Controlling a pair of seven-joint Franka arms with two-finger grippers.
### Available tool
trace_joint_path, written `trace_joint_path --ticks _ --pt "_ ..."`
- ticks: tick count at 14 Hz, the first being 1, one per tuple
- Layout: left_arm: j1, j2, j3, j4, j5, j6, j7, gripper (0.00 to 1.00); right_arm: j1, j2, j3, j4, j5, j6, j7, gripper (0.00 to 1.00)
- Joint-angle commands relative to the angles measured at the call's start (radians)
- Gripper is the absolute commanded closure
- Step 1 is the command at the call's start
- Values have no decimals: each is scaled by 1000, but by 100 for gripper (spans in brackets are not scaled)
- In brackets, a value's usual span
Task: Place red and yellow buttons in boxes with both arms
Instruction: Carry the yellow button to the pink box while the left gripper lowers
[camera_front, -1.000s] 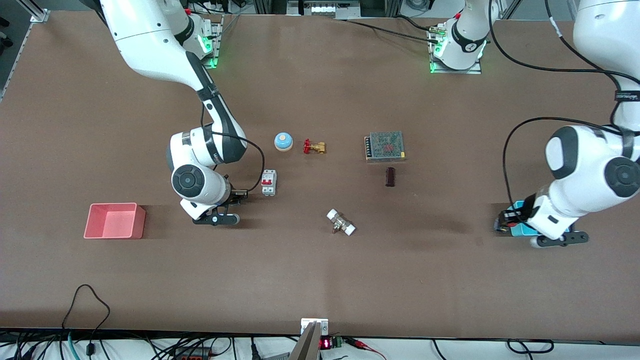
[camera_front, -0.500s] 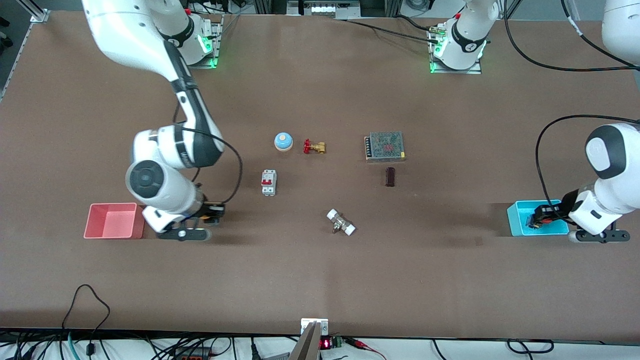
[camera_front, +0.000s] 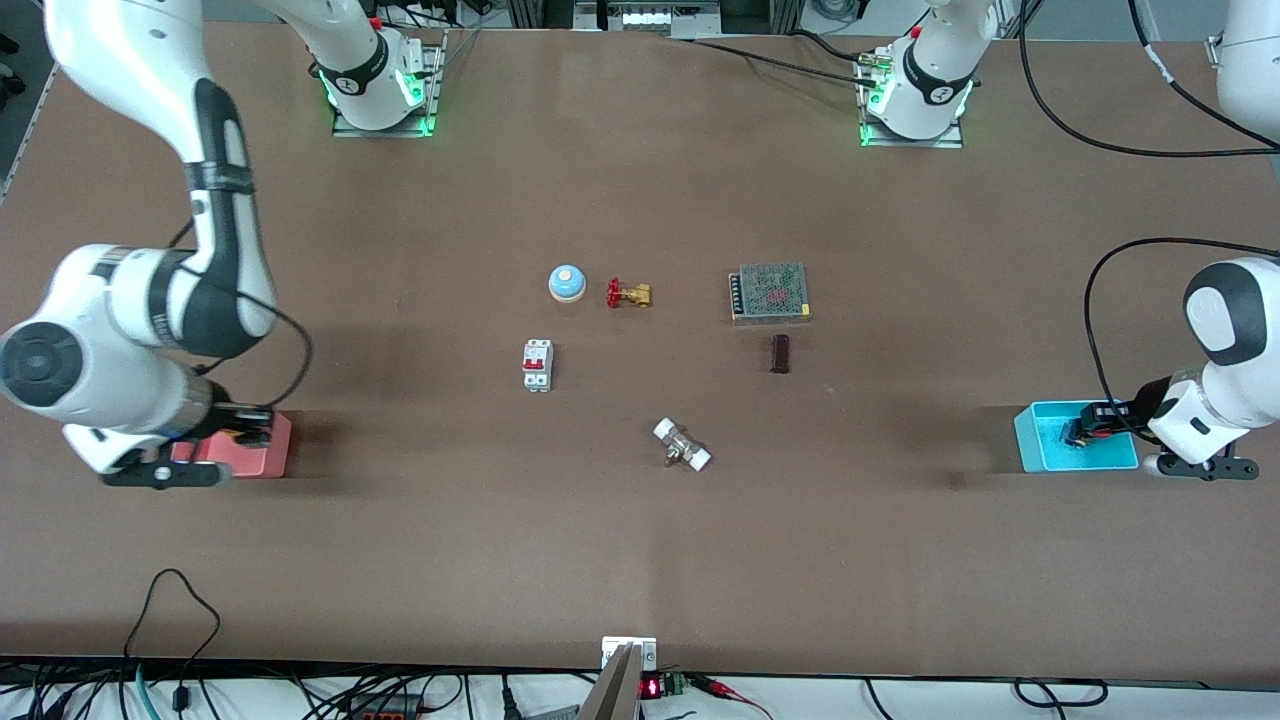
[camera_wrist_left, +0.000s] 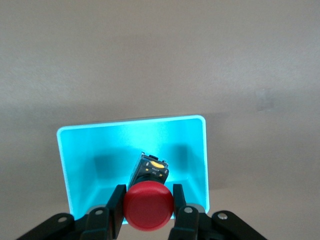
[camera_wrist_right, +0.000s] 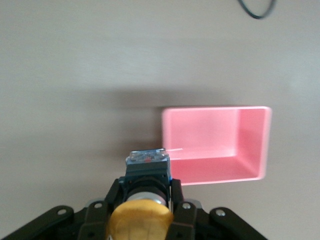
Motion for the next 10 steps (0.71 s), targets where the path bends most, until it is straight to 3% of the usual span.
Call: trace_joint_path --ticks 1,5,10 --pt "5 42 -10 14 16 14 21 71 -83 45 10 0 16 4 -78 81" --pt "2 66 -10 14 16 59 20 61 -91 114 16 2 19 76 -73 83" --pt "-10 59 -19 48 96 57 4 22 -113 154 53 5 19 139 -73 85"
